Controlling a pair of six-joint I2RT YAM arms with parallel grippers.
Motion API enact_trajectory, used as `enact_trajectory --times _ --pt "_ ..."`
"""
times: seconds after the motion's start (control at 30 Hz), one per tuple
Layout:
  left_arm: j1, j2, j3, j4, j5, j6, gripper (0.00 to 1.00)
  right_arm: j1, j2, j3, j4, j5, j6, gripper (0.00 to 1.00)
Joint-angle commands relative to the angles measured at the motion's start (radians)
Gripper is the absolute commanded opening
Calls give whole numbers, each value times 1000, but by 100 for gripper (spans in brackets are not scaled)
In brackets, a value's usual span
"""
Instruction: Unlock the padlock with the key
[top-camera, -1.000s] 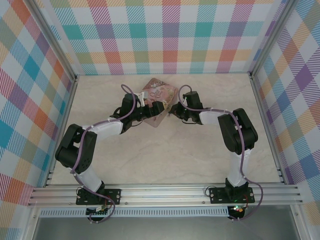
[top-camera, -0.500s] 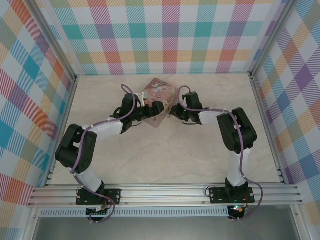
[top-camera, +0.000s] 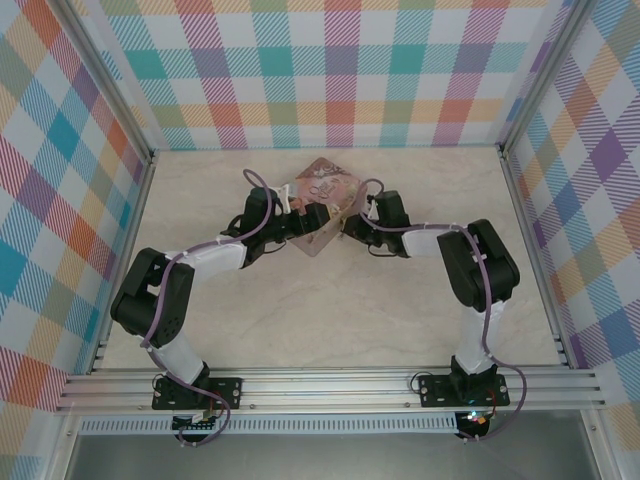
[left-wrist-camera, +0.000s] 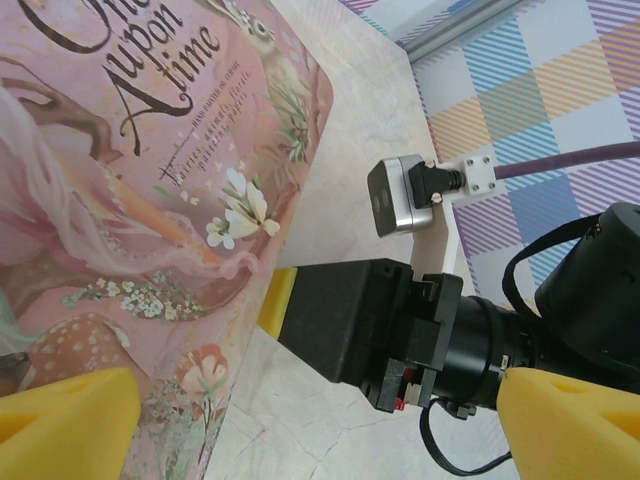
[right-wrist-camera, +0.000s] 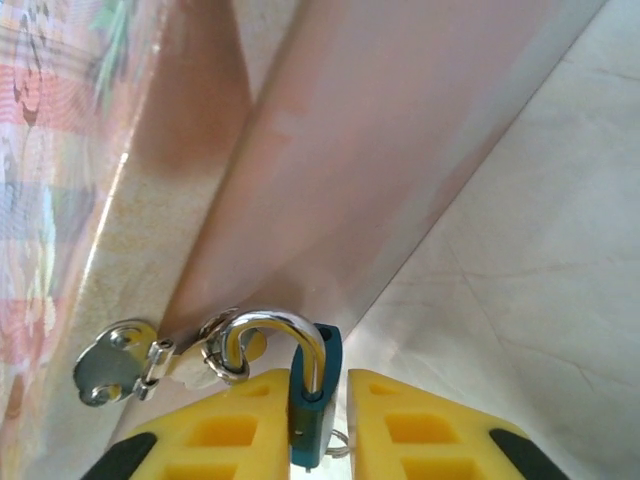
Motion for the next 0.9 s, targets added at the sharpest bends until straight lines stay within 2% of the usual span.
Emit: enact_trajectory --times 0.0,0.13,0.37,0.5,0.67,0.87 --pt "9 36 -65 -213 -55 -22 93 -69 -42 -69 -14 77 -48 24" --pt "10 36 -65 -212 -55 -19 93 -83 -94 -132 45 32 -54 39" --pt "9 36 -65 -210 -55 -20 93 -108 -163 -241 163 -56 -41 51" --pt "9 38 -65 -205 -55 -22 93 -109 -165 -271 194 -63 -3 51" --pt "9 40 -61 -202 -55 -24 93 -99 -118 -292 357 -115 79 50" --pt "10 41 -61 -205 -55 -24 93 -50 -51 -272 437 -113 128 50"
